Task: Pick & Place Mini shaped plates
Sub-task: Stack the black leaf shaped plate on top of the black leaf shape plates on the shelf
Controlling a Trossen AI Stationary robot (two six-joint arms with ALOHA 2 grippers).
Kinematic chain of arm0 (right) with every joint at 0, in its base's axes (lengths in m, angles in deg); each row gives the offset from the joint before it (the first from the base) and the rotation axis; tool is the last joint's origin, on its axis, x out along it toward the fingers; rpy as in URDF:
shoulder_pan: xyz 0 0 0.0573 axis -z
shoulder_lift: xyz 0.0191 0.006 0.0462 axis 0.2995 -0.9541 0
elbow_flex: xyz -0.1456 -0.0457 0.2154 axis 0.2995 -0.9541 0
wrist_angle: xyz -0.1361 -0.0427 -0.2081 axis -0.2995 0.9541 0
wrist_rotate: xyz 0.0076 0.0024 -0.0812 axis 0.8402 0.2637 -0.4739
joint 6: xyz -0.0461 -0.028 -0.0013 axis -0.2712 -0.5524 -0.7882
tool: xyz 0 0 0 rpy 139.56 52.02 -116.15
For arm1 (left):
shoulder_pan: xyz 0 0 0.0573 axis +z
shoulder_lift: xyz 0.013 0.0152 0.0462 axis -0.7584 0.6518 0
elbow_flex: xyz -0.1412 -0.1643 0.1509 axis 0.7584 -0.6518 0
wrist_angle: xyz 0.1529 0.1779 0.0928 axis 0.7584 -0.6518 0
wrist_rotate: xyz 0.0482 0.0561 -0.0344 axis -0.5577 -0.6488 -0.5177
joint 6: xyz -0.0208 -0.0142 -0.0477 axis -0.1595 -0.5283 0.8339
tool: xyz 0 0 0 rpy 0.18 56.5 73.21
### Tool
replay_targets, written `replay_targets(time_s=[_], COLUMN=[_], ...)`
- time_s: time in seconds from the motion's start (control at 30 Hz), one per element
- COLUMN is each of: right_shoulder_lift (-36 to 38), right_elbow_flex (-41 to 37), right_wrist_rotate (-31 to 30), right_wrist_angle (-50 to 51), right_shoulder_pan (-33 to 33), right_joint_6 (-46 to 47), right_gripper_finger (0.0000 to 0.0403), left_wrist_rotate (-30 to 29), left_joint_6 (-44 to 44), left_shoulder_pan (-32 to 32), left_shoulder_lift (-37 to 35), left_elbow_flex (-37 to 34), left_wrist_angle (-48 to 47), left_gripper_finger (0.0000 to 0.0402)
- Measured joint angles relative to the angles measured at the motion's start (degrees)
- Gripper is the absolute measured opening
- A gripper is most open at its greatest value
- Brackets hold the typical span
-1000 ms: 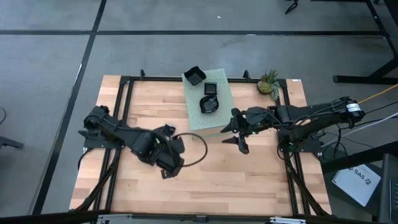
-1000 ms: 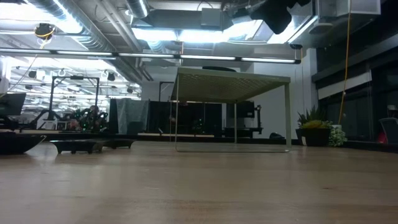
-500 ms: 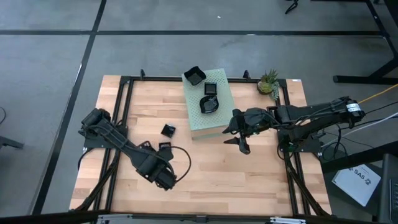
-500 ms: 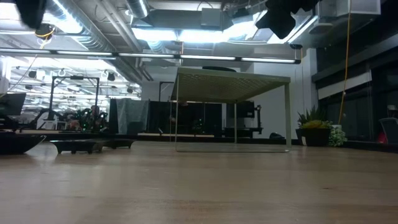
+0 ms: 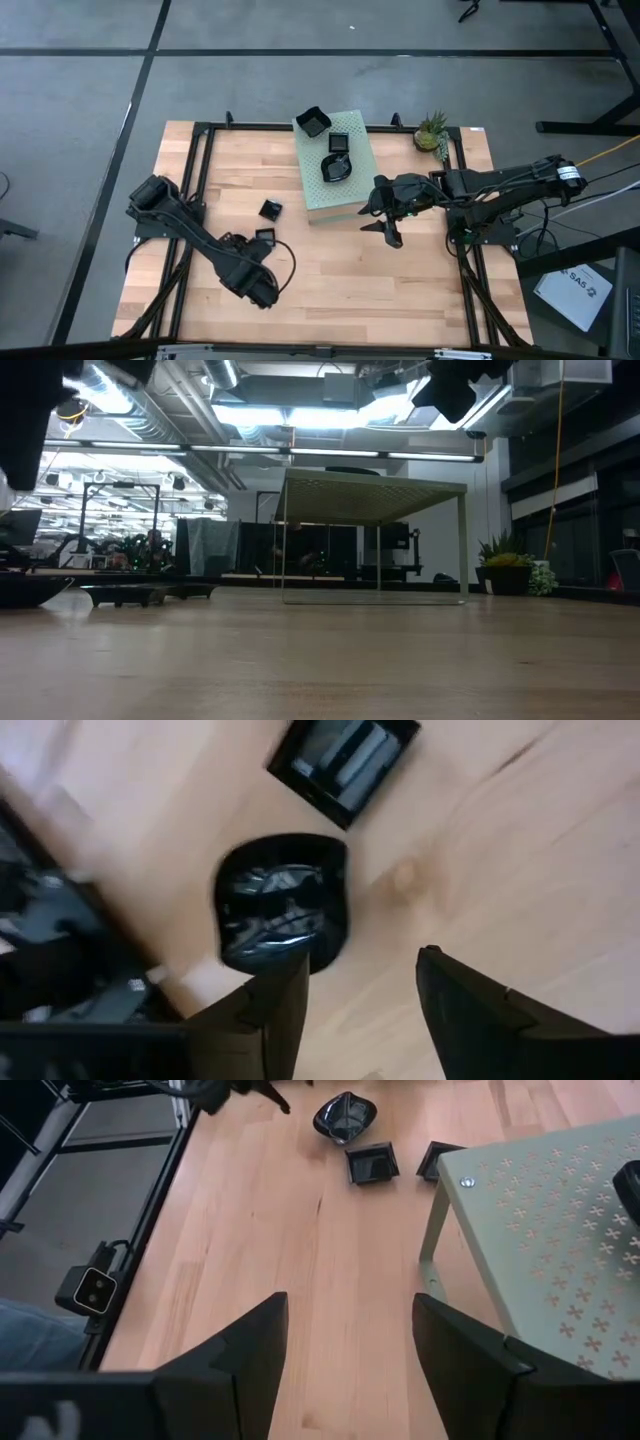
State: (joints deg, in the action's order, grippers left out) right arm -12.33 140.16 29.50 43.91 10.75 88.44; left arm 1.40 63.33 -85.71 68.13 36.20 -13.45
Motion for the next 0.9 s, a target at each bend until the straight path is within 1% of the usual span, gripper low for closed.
replay_targets(time_s=[0.17, 0.23, 0.3, 0.37, 0.47, 0.6, 0.9], right_shoulder_lift=[0.0, 0.0, 0.0, 0.0, 0.0, 0.0, 0.0], right_elbow_flex=[0.0, 0.0, 0.0, 0.0, 0.0, 0.0, 0.0], right_wrist_rotate=[0.0, 0.0, 0.0, 0.0, -0.02, -0.02, -0.02], right_wrist_angle=[0.53, 0.66, 0.72, 0.72, 0.7, 0.71, 0.7], right_shoulder_pan=[0.0, 0.0, 0.0, 0.02, 0.02, 0.04, 0.04], right_joint_6=[-0.02, -0.02, -0.06, -0.31, -1.33, -1.29, -1.29], right_gripper_finger=[0.0212, 0.0212, 0.0212, 0.0212, 0.0212, 0.0212, 0.0212], left_wrist_rotate=[4.09, 6.6, 7.82, 7.83, 5.65, 6.21, 7.17], left_joint_6=[0.06, 0.84, 1.42, 1.12, -1.22, -2.98, -1.67], left_shoulder_pan=[1.96, 3.32, 4.73, 6.05, 7.5, 8.97, 9.87], left_shoulder_lift=[-0.02, 0.0, 0.0, 0.0, 0.0, -0.01, 1.87], left_elbow_flex=[-5.09, -6.79, -7.74, -8.37, -8.83, -10.47, -11.17], left_wrist_angle=[5.01, 5.56, 5.7, 6.64, 10.37, 15.45, 14.13], left_gripper_finger=[0.017, 0.0169, 0.0169, 0.0169, 0.0169, 0.0171, 0.0164])
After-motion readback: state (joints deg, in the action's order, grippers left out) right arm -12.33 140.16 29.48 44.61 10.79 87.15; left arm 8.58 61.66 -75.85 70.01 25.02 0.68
